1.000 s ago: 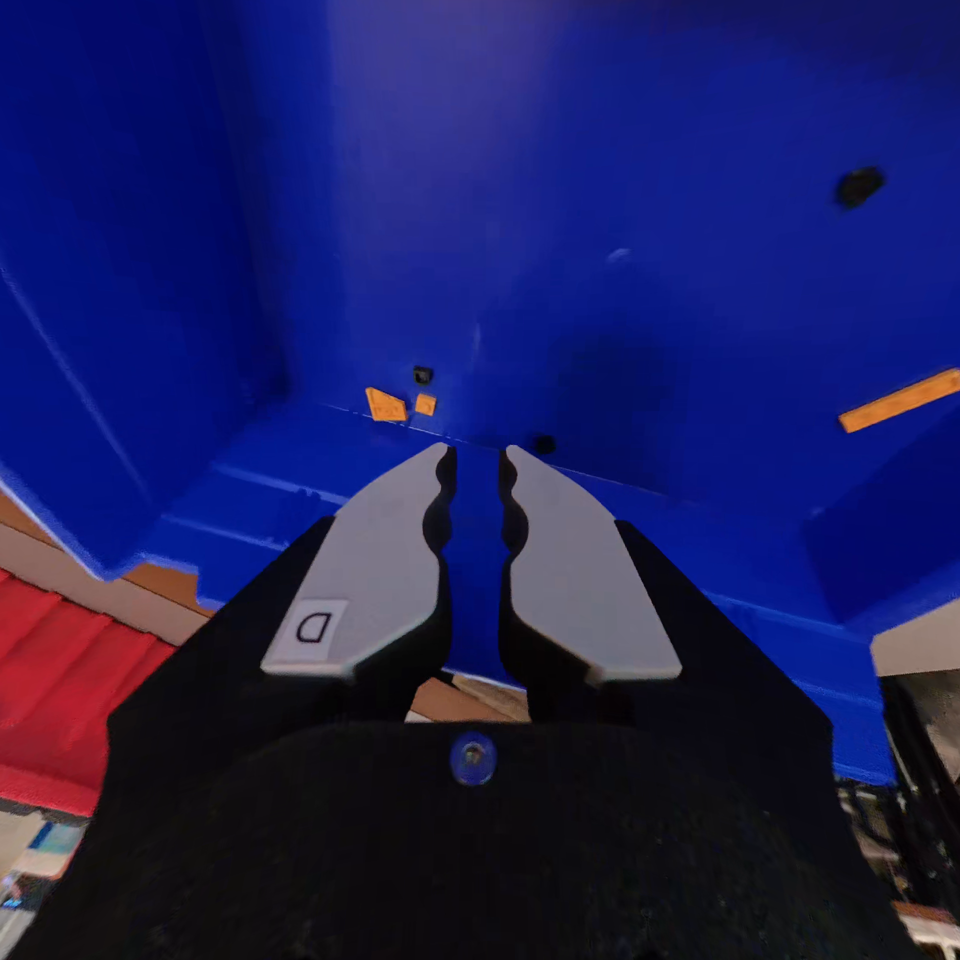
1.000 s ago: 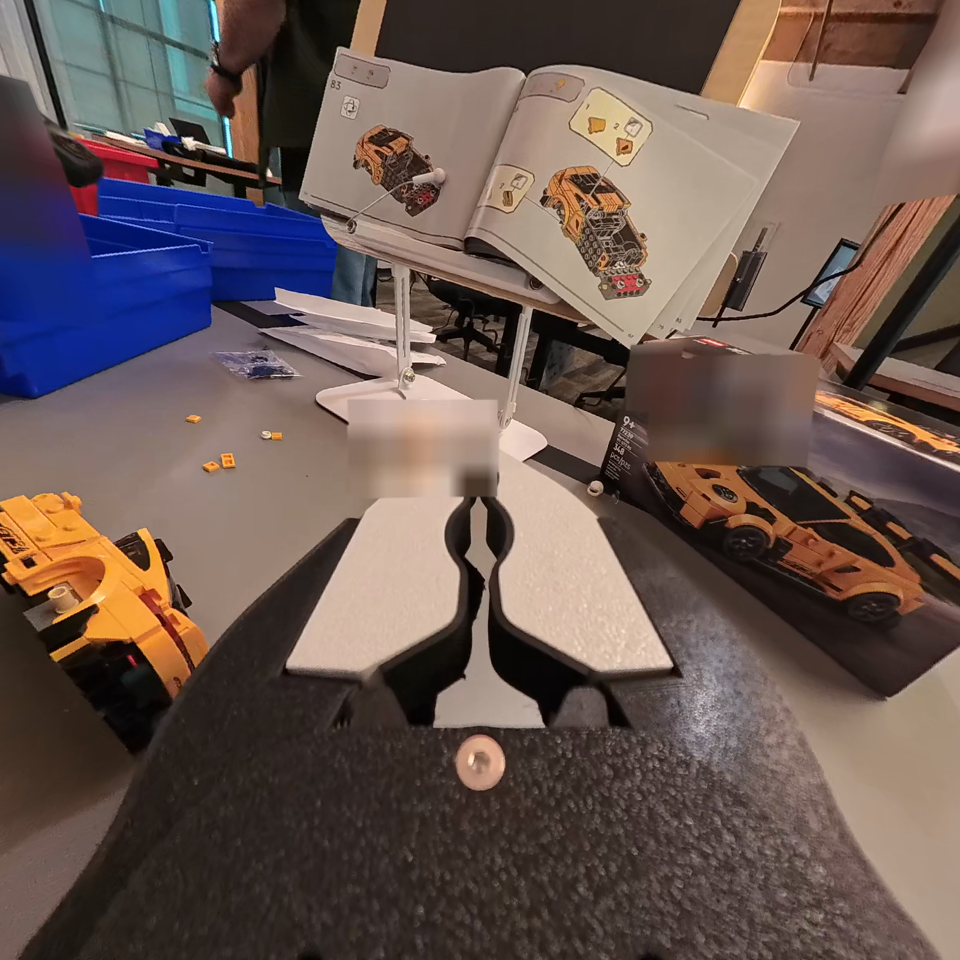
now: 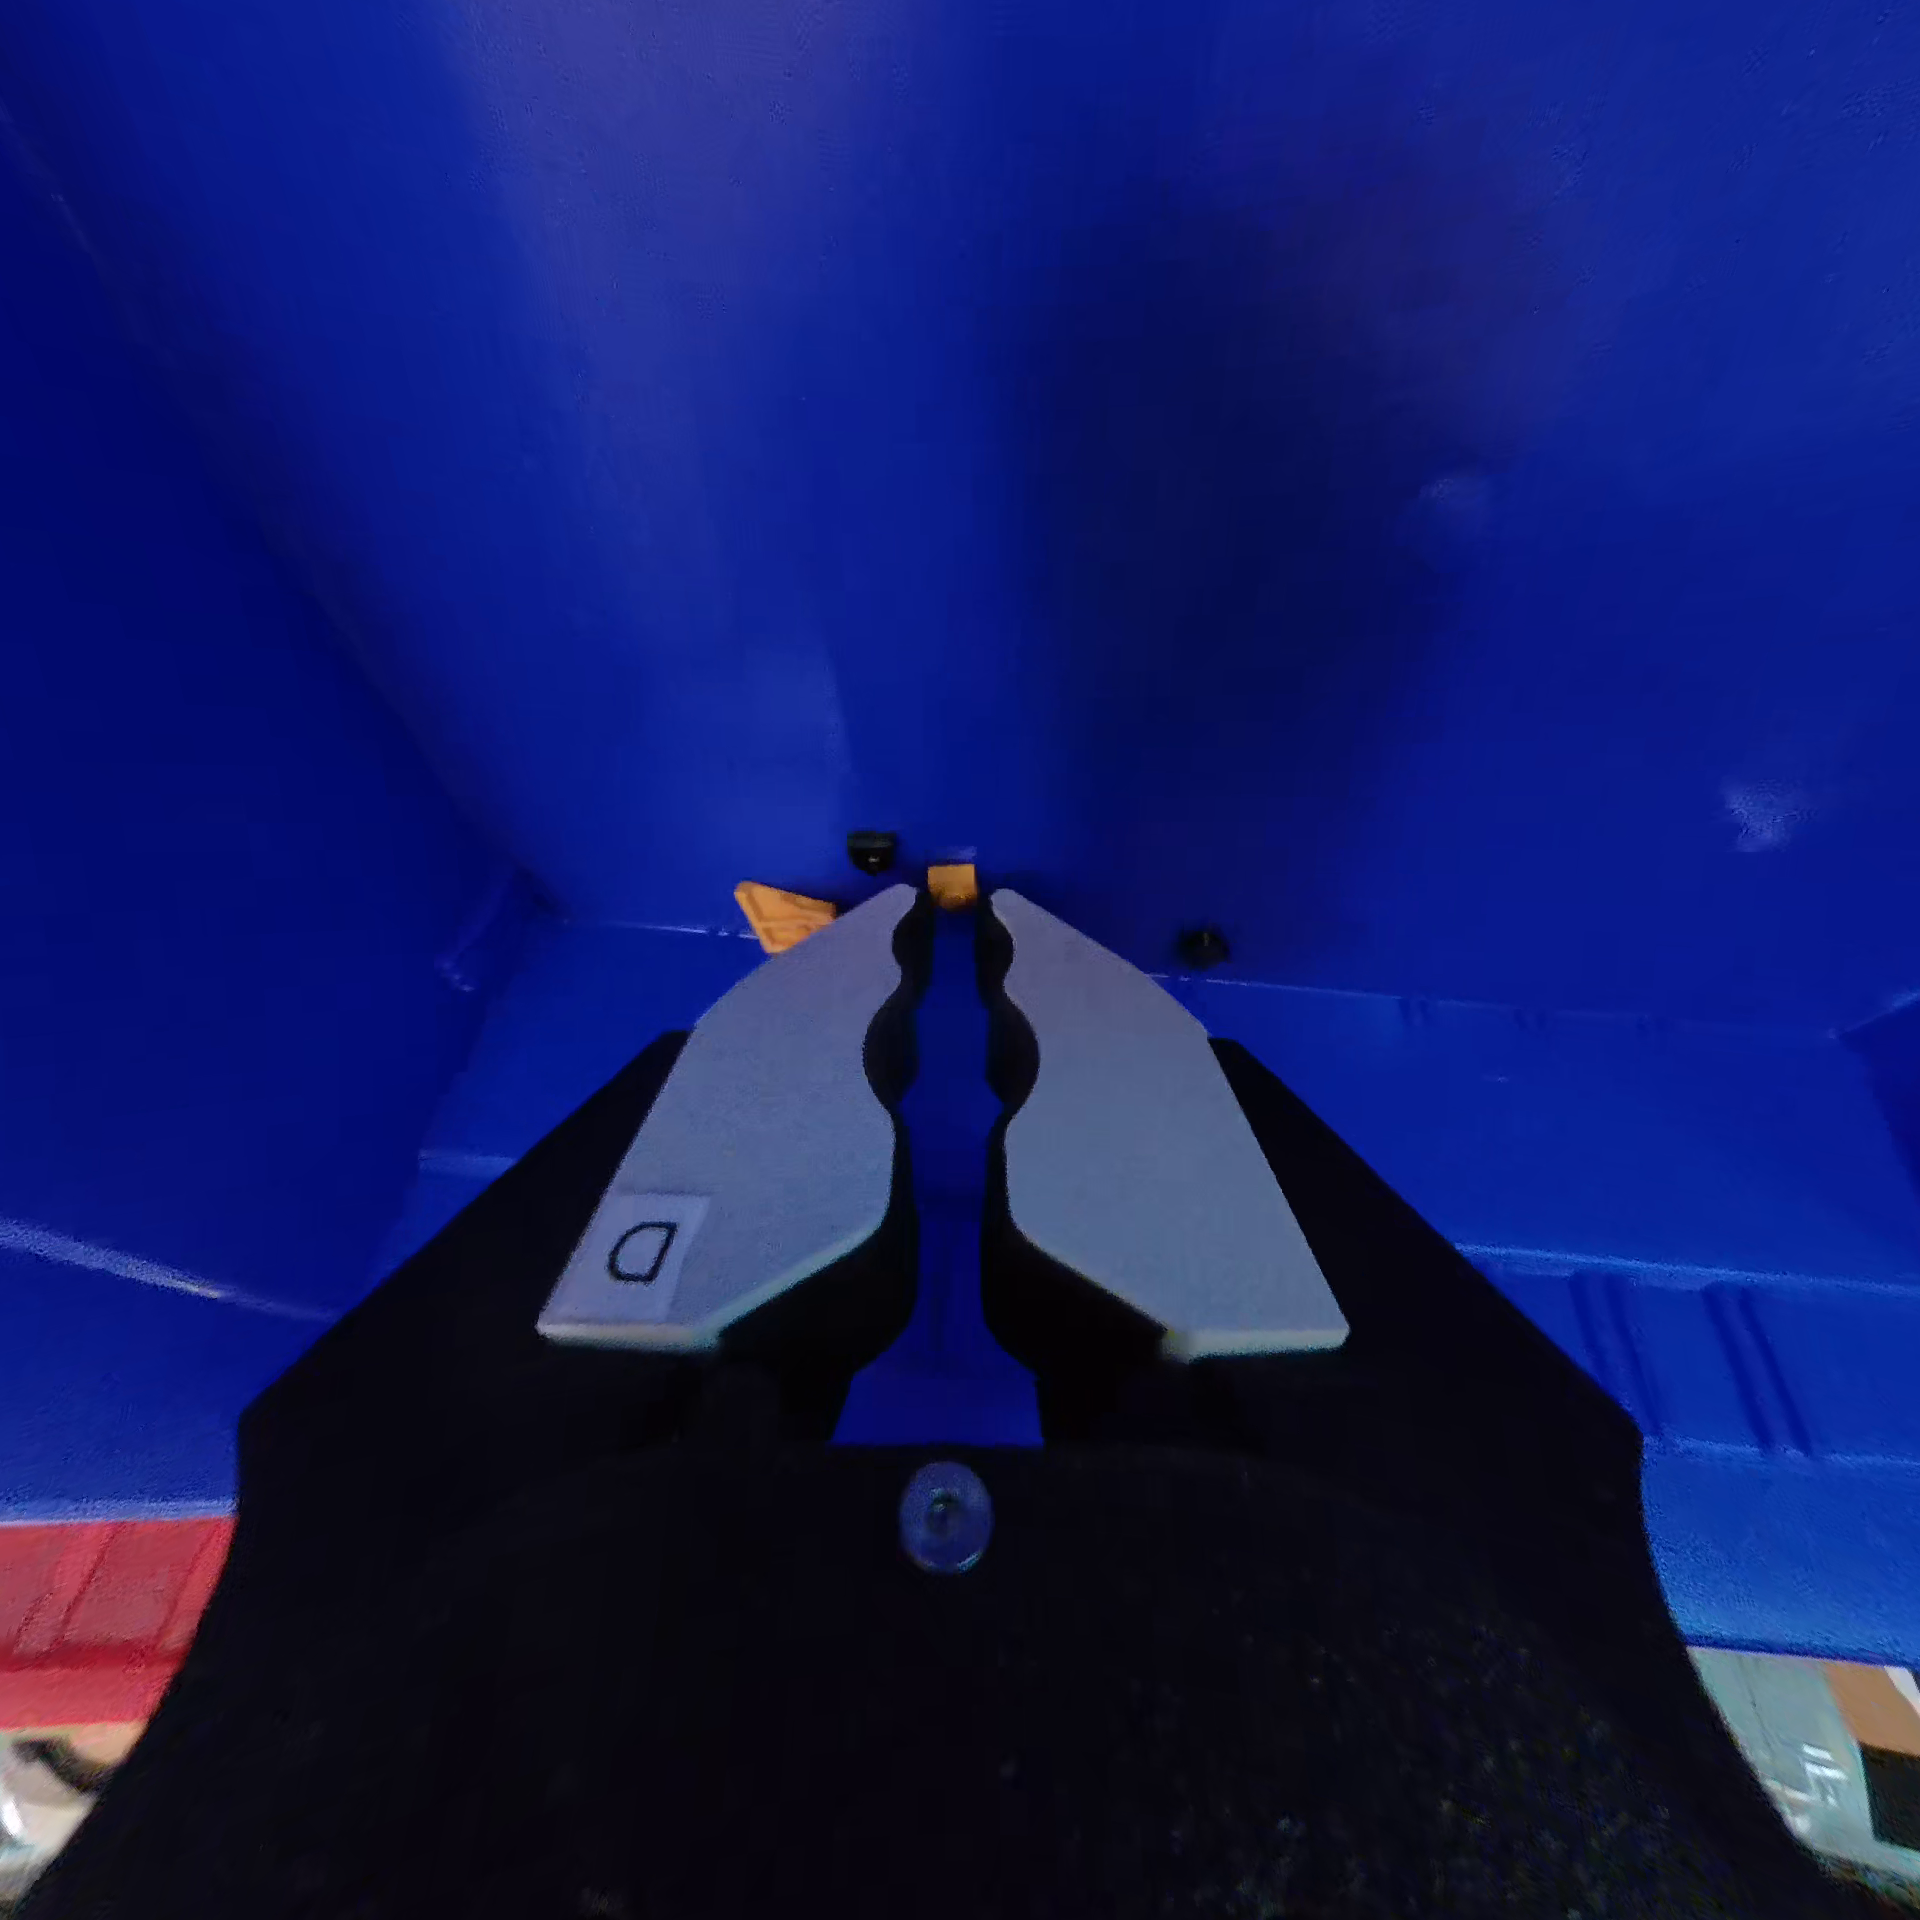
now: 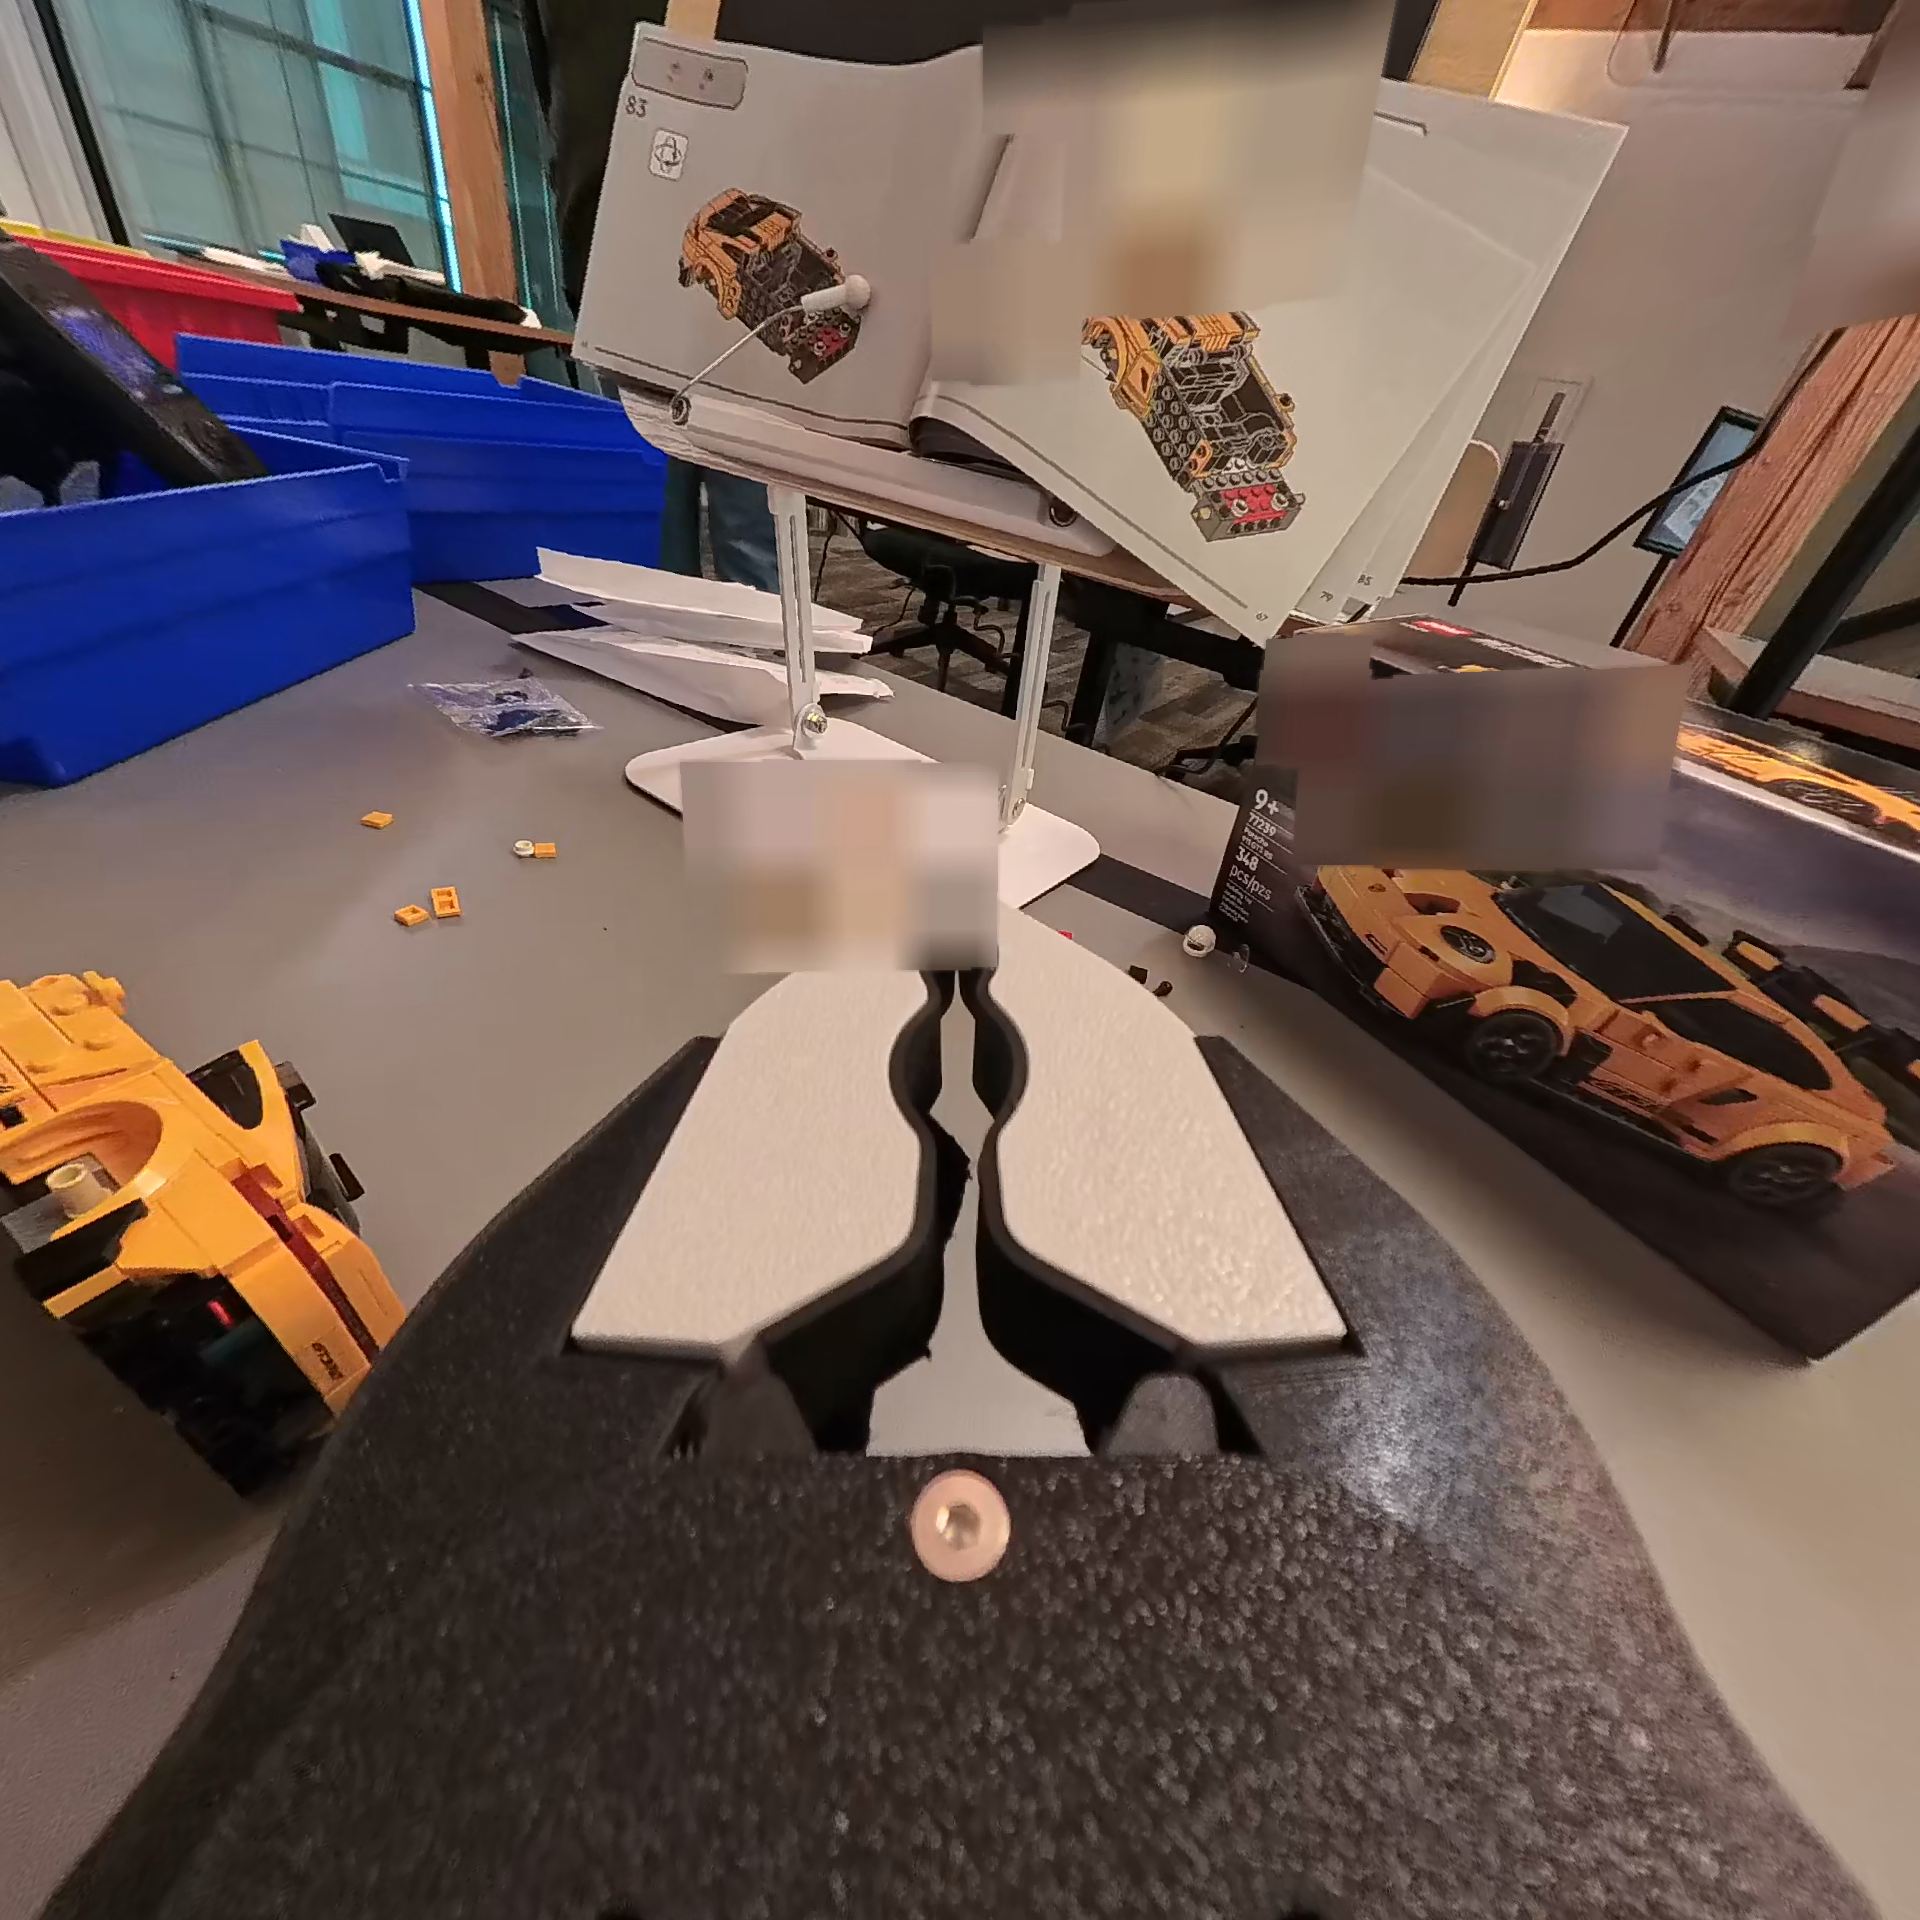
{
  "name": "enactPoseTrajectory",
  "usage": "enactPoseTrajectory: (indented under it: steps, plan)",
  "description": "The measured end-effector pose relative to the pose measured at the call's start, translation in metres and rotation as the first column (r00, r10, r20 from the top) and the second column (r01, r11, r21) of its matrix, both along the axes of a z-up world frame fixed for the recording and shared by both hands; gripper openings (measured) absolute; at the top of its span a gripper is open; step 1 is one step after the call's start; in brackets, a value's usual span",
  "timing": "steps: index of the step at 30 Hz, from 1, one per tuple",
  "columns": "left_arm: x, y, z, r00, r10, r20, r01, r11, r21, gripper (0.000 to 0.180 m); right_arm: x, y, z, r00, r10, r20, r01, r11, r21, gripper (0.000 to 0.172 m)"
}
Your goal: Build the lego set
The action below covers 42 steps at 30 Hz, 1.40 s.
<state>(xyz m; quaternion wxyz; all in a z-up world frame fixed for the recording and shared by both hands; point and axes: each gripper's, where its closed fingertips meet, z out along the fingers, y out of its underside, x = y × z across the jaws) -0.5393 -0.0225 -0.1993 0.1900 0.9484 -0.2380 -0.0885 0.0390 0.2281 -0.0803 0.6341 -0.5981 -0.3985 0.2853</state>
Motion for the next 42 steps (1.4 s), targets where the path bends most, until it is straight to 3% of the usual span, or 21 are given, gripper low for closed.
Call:
enactPoseTrajectory:
  steps: [5,9,14,17,20,24,28,34,39,42]
  plan:
    - [0.018,0.006,0.014,0.998,-0.002,0.068,-0.005,0.994,0.105,0.009,0.0,-0.001,0.001,1.0,0.002,-0.004,-0.002,1.0,0.001,0.0]
    - [0.056,0.023,0.049,0.977,-0.028,0.211,-0.033,0.959,0.282,0.009,0.0,-0.002,0.002,1.0,0.004,-0.008,-0.004,1.0,0.004,0.0]
    - [0.146,0.038,0.097,0.909,-0.247,0.336,0.067,0.882,0.466,0.007,-0.001,-0.005,0.004,1.0,0.012,-0.011,-0.012,1.0,0.01,0.0]
    - [0.214,0.038,0.104,0.843,-0.413,0.345,0.196,0.832,0.519,0.007,-0.002,-0.007,0.006,1.0,0.015,-0.012,-0.015,1.0,0.023,0.0]
    - [0.282,0.034,0.093,0.775,-0.526,0.351,0.298,0.793,0.531,0.007,-0.002,-0.01,0.009,1.0,0.016,-0.013,-0.016,0.999,0.038,0.0]
    - [0.355,0.016,0.051,0.699,-0.601,0.388,0.42,0.784,0.456,0.007,-0.003,-0.013,0.011,1.0,0.024,-0.003,-0.024,0.998,0.064,0.0]
    - [0.402,0.011,0.016,0.676,-0.594,0.436,0.426,0.798,0.426,0.007,-0.004,-0.016,0.012,1.0,0.027,0.009,-0.028,0.996,0.087,0.0]
    - [0.436,0.011,-0.004,0.644,-0.611,0.46,0.425,0.786,0.449,0.007,-0.005,-0.019,0.013,0.999,0.03,0.015,-0.032,0.994,0.102,0.0]
    - [0.454,0.01,-0.005,0.622,-0.63,0.465,0.402,0.767,0.5,0.007,-0.005,-0.019,0.011,0.999,0.026,0.028,-0.029,0.994,0.108,0.0]
    - [0.461,0.009,-0.004,0.615,-0.643,0.457,0.391,0.752,0.531,0.018,-0.006,-0.018,0.009,0.999,0.023,0.038,-0.027,0.994,0.109,0.0]
